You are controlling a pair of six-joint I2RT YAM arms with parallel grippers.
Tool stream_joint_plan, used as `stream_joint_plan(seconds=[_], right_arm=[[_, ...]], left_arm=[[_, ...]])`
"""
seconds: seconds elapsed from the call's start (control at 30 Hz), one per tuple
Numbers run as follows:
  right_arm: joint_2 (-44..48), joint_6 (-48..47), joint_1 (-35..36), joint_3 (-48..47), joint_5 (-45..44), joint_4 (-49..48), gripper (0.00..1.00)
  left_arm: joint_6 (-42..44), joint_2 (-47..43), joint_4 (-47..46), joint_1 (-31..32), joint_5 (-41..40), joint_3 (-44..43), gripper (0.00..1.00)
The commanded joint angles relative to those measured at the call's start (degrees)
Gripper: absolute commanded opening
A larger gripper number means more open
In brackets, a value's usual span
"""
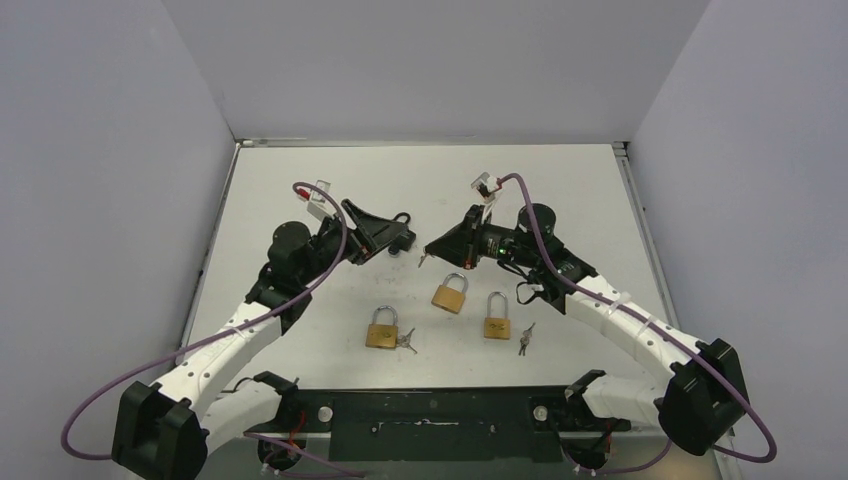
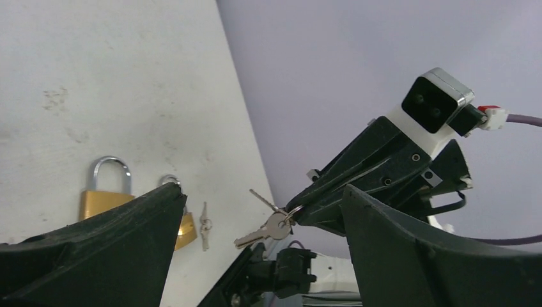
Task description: Unlock with the key
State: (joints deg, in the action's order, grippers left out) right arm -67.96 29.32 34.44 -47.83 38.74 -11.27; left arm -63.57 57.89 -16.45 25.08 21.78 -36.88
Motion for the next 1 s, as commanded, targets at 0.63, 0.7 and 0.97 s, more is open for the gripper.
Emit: stream_joint_plan(seconds=[0.63,0.7,0.97], right_arm=[[-1.83,0.13,1.28,-5.71,12.15,-10.22,0.0],[-2.52,1.2,1.25,-6.29,12.24,-10.02,0.0],[-3.36,7.45,1.26,-8.71,9.79,-7.41,0.0]], left_arm=[[-31.24,1.22,-2.71,5.85,3.03,-1.5,0.82],[-25.23,-0.29,-5.14,5.94,0.11,-0.61,0.87],[-2.45,-2.89,-26.29,5.94,1.69,5.57,0.95]])
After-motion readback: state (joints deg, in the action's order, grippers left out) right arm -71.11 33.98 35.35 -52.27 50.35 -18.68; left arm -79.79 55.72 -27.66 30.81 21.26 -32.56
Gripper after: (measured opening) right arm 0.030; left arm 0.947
